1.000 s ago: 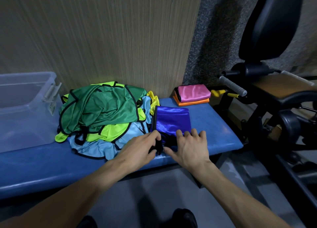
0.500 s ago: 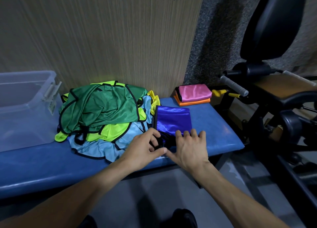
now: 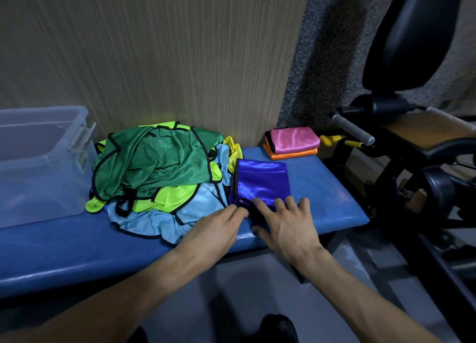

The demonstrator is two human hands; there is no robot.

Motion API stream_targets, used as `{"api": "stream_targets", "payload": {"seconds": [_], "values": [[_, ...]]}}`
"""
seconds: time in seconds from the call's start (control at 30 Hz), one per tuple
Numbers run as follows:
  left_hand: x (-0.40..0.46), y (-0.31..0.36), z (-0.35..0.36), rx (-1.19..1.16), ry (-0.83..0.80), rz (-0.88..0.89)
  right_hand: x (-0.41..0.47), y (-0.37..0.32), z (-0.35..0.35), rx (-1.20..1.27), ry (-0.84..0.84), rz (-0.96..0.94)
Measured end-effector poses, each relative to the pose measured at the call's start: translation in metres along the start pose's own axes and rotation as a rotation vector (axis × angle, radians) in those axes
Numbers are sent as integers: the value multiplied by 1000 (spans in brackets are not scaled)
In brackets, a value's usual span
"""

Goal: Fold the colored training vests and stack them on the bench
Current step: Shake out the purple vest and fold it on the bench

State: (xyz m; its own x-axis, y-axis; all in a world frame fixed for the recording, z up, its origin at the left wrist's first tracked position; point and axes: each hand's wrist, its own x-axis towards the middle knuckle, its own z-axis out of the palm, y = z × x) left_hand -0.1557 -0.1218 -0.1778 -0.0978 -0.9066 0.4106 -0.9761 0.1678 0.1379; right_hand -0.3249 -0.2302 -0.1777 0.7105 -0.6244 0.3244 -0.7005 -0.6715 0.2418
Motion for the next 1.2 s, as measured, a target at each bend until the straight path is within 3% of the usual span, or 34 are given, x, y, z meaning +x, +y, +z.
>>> {"api": "stream_targets", "payload": {"seconds": [0.23, 0.67, 0.9, 1.07, 1.2], "values": [[-5, 4, 12, 211, -55, 58, 6, -5, -8, -63, -94, -20], [7, -15, -22, -172, -54, 119, 6, -16, -16, -130, -223, -115], [47, -27, -27, -299, -179, 12, 8, -16, -14, -142, -220, -129], [72, -41, -6, -399, -252, -253, 6, -14, -14, -87, -190, -129], [81, -48, 5, -385, -258, -349, 8, -3, -8, -18, -93, -125]]}}
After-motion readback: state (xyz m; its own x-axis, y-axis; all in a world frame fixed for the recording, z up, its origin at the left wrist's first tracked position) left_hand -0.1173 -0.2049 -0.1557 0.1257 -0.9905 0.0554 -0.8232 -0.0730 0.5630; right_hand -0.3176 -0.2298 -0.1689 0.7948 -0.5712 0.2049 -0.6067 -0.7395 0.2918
